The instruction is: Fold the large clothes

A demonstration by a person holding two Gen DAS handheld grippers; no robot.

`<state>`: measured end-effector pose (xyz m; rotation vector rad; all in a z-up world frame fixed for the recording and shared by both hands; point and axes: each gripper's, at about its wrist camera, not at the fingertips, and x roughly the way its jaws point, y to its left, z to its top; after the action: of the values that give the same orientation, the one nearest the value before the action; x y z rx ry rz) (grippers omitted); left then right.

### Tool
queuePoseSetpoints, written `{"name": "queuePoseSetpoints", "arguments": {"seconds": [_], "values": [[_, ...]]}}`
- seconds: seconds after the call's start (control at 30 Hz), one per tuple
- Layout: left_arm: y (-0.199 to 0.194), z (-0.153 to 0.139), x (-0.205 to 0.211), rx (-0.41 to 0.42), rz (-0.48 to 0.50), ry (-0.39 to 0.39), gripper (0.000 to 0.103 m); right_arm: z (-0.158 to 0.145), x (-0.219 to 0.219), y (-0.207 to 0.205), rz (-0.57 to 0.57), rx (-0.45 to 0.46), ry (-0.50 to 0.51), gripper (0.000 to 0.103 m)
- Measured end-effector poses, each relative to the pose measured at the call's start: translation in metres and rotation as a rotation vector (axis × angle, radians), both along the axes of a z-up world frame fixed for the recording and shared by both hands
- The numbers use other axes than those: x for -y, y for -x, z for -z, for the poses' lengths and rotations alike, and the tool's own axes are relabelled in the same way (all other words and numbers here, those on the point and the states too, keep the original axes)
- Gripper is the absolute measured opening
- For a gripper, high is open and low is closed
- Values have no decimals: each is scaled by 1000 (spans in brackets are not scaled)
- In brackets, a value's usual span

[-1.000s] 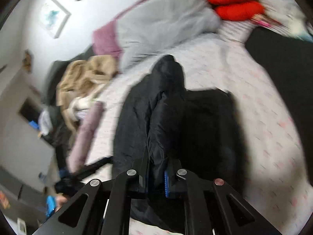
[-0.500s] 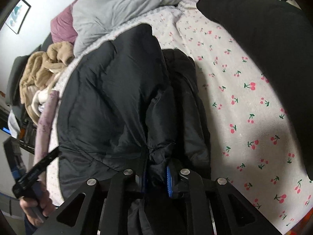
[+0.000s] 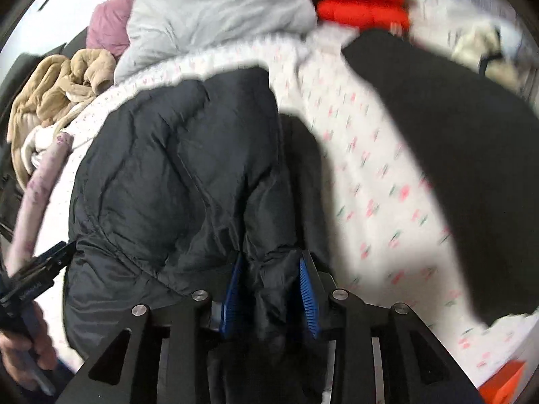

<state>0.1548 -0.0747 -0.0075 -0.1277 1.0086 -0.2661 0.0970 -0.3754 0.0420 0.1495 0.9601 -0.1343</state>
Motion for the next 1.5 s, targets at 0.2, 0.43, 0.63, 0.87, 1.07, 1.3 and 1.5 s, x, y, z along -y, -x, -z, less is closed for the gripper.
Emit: {"name": "queuePoseSetpoints", "arguments": {"seconds": [0.2, 0.43, 0.63, 0.87, 1.07, 1.3, 1.5], "values": [[-18, -28, -4, 38, 15, 54, 72, -34, -6, 7, 5, 194, -7, 34], [-57, -33, 42, 24, 113, 7, 72, -41, -63, -36, -218, 195, -67, 34], [-88, -25, 41, -37, 53, 60, 72, 1, -60, -79, -173, 43, -26, 34], [-103, -8, 3, -113, -29, 158, 74, 14, -1, -75, -33, 6, -26, 34], [-64, -12, -37, -114, -54, 281, 74, 12, 37, -61, 34, 18, -185, 60], [-33, 29, -48, -299, -31, 434, 79, 34, 67, -25, 43, -36, -461, 85], [-8, 39, -39, -336, -13, 502, 83, 64, 82, -15, 76, -124, -665, 86]]}}
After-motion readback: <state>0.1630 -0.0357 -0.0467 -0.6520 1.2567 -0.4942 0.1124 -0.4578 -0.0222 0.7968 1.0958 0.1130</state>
